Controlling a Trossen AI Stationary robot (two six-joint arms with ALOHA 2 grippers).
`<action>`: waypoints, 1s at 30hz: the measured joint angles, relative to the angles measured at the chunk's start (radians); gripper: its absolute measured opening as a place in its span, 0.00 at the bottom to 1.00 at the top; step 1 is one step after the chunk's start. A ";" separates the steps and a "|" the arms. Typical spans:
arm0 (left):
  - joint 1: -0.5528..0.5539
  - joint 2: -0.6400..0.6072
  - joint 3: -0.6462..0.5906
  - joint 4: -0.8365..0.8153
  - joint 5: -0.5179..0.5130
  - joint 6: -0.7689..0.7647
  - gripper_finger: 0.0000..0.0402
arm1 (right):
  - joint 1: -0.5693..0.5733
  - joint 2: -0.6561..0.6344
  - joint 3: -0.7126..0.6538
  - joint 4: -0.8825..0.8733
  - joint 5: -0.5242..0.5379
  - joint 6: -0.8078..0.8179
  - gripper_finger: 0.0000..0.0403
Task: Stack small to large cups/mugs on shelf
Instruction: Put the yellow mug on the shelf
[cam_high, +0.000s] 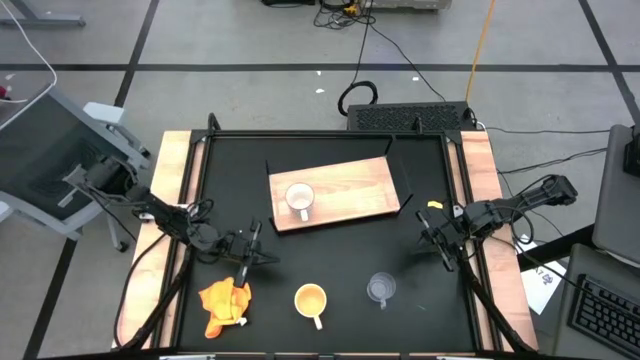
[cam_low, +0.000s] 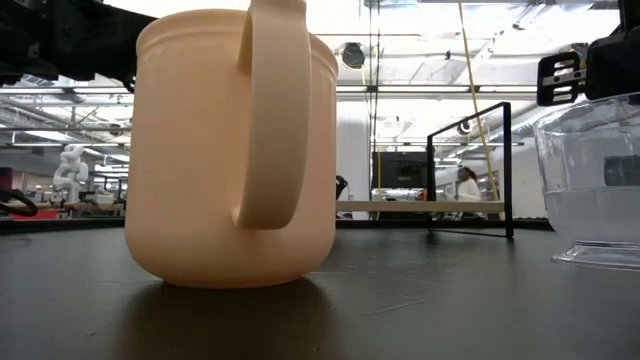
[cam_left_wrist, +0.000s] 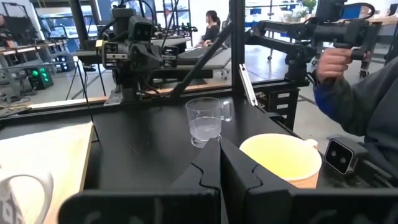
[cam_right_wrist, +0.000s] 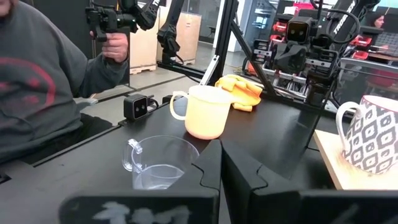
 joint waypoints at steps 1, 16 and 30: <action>0.000 0.000 0.000 0.000 0.000 0.000 0.00 | 0.000 0.000 0.000 0.002 0.000 0.000 0.00; 0.000 0.000 0.000 0.000 -0.008 -0.003 0.00 | 0.000 0.000 0.000 0.045 0.000 -0.001 0.00; -0.005 0.057 0.139 -0.162 -0.020 -0.083 0.00 | 0.000 0.000 0.000 0.048 0.000 -0.010 0.00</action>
